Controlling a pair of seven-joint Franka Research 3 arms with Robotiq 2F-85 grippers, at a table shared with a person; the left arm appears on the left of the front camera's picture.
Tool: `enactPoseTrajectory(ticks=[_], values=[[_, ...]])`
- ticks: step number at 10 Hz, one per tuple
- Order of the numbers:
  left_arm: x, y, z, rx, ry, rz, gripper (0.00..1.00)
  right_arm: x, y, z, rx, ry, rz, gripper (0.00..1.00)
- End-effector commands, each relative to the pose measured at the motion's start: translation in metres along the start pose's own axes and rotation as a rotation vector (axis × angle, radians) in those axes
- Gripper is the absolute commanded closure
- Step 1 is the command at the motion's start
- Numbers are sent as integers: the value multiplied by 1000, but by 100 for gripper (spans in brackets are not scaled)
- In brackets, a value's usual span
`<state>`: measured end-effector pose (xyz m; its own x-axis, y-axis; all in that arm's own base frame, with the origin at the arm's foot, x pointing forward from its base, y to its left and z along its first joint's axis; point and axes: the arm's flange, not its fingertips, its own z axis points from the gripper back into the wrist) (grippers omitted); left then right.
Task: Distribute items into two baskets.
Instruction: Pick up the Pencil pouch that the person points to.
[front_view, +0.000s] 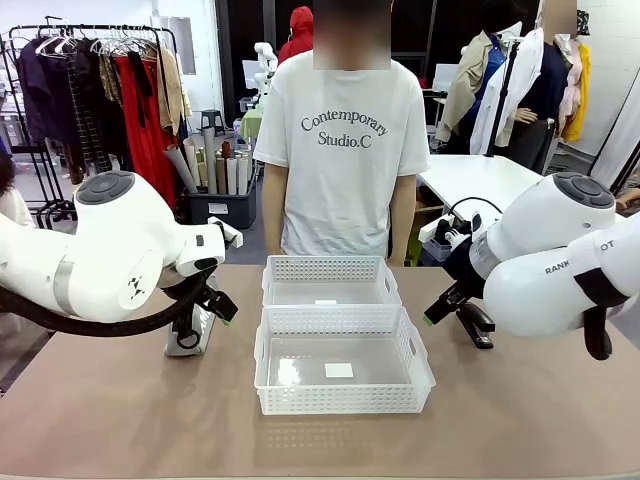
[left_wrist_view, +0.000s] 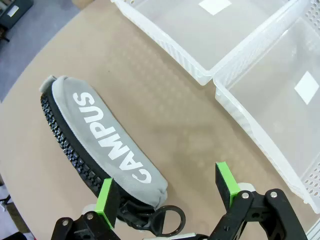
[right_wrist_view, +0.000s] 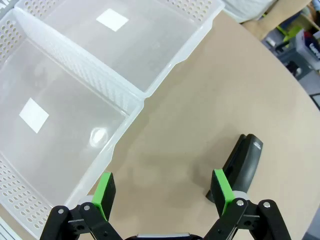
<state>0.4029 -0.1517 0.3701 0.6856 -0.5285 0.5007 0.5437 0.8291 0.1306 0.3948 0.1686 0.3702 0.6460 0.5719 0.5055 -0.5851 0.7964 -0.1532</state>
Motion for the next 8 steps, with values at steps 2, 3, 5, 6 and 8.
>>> enactPoseTrajectory(ticks=[2, 3, 5, 6, 8], values=[[0, 0, 0, 0, 0, 0, 0, 0, 0, 0, 0, 0, -1, 0], [0, 0, 0, 0, 0, 0, 0, 0, 0, 0, 0, 0, -1, 0], [0, 0, 0, 0, 0, 0, 0, 0, 0, 0, 0, 0, -1, 0], [0, 0, 0, 0, 0, 0, 0, 0, 0, 0, 0, 0, -1, 0], [0, 0, 0, 0, 0, 0, 0, 0, 0, 0, 0, 0, -1, 0]])
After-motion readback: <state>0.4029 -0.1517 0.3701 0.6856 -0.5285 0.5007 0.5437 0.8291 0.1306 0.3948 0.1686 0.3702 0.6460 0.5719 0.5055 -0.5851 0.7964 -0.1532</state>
